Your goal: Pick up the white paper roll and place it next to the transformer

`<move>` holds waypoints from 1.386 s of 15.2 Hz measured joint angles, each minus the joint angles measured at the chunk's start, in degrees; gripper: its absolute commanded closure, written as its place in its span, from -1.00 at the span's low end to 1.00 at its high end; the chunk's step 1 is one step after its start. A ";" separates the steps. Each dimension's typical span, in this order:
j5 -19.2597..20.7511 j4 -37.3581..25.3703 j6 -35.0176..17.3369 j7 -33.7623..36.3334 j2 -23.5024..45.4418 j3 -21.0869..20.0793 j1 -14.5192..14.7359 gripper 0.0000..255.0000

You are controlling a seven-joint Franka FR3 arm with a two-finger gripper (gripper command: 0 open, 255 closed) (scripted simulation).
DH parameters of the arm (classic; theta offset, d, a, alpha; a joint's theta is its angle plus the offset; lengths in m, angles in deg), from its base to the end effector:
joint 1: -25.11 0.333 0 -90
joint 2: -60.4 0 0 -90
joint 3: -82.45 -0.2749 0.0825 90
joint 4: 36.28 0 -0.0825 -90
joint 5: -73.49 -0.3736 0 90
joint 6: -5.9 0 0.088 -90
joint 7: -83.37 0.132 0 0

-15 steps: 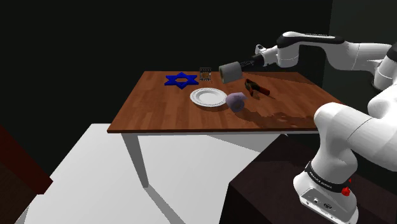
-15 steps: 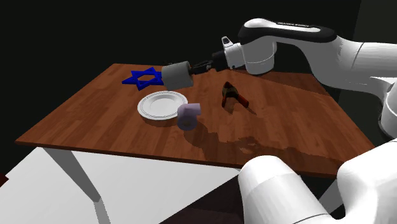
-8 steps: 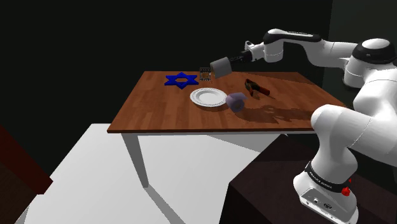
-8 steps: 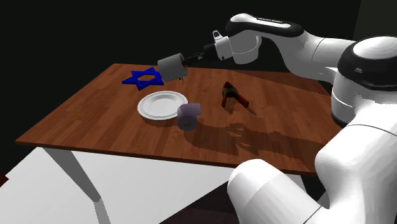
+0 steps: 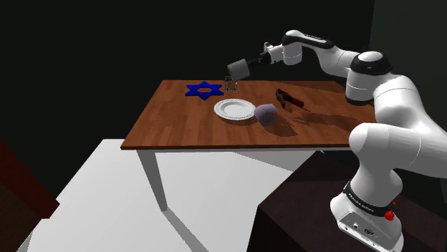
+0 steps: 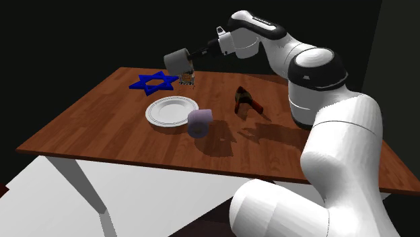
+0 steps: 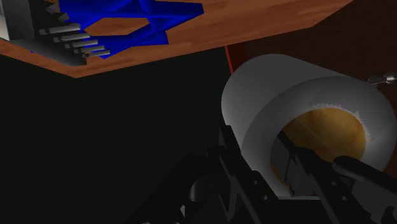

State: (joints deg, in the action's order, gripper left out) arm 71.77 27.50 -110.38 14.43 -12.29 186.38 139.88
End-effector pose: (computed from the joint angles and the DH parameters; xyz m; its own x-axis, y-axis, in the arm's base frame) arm 0.6933 -0.2513 0.3610 0.4027 0.1386 0.9048 0.7781 -0.5725 -0.2586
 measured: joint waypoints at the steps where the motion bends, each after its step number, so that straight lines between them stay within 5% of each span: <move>1: 0.29 -3.48 1.30 0.01 -0.79 0.51 2.15 1.00; 4: 0.79 -7.24 2.30 -0.57 -2.36 1.37 4.71 1.00; 21: 1.94 -6.34 -0.53 -6.26 -8.48 3.79 4.93 1.00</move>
State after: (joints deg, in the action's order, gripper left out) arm 73.71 21.17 -110.91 8.16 -20.77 190.17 144.81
